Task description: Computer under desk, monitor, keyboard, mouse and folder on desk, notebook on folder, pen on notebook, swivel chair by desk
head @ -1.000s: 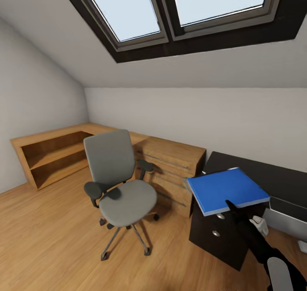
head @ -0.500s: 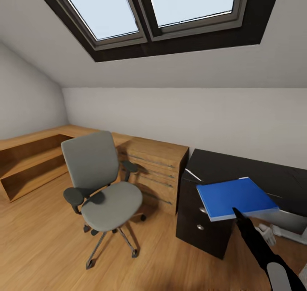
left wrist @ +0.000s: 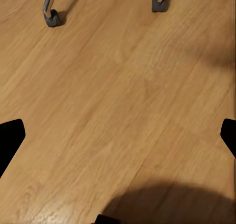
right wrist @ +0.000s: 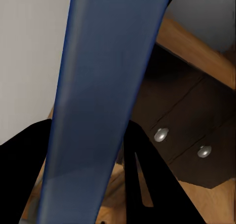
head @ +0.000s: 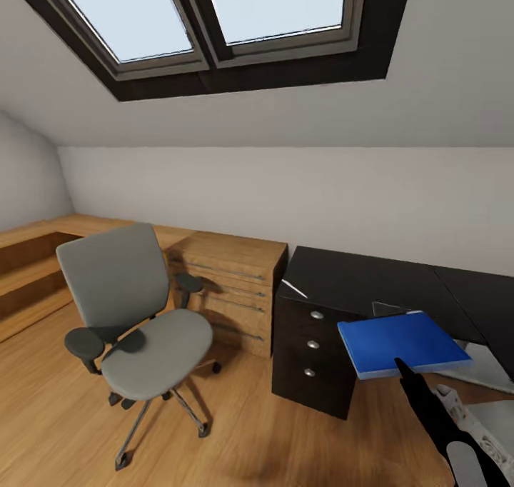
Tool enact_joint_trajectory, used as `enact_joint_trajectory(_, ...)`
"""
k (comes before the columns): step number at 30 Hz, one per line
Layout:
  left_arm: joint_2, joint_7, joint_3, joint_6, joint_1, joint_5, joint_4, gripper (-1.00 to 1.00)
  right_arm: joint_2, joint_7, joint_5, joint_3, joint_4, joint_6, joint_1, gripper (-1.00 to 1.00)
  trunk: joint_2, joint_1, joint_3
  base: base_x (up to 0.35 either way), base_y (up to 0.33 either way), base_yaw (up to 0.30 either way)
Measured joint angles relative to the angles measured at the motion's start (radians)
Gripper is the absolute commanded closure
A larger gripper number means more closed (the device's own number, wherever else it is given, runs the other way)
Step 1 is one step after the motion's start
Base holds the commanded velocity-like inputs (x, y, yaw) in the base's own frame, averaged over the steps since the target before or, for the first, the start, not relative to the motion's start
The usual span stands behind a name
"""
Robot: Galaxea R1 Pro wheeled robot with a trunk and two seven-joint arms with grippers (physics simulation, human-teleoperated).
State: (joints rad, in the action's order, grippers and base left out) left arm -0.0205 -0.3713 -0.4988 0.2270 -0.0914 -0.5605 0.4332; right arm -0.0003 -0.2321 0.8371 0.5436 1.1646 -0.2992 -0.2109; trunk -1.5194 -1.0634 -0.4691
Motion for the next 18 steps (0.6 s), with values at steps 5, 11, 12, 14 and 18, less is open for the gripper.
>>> enact_joint_trajectory(5, 0.000, 0.000, 0.001, 0.001, 0.000, -0.002, 0.000, -1.00, -0.001, 0.000, 0.000, 0.000, 0.000, 0.032, -0.001, 1.00, 0.000, 0.000, 0.000, 0.000, 0.000, -0.268)
enact_joint_trajectory(11, 0.000, 0.000, 0.001, 0.001, 0.000, -0.003, 0.000, -1.00, -0.002, 0.000, -0.001, 0.000, 0.000, 0.042, -0.001, 1.00, 0.000, 0.000, 0.000, 0.000, 0.000, -0.268)
enact_joint_trajectory(12, 0.000, 0.000, 0.001, 0.001, 0.000, -0.003, 0.000, -1.00, -0.001, 0.000, -0.002, 0.000, 0.000, 0.043, -0.001, 1.00, 0.000, 0.000, 0.000, 0.000, 0.000, -0.268)
enact_joint_trajectory(14, 0.000, 0.000, 0.001, 0.001, 0.000, -0.003, 0.000, -1.00, -0.001, 0.000, -0.002, 0.000, 0.000, 0.043, -0.001, 1.00, 0.000, 0.000, 0.000, 0.000, 0.000, -0.268)
enact_joint_trajectory(18, -0.001, 0.000, 0.001, 0.001, 0.000, -0.003, 0.000, -1.00, -0.002, 0.000, -0.002, 0.000, 0.000, 0.043, -0.001, 1.00, 0.000, 0.000, 0.000, 0.000, 0.000, -0.268)
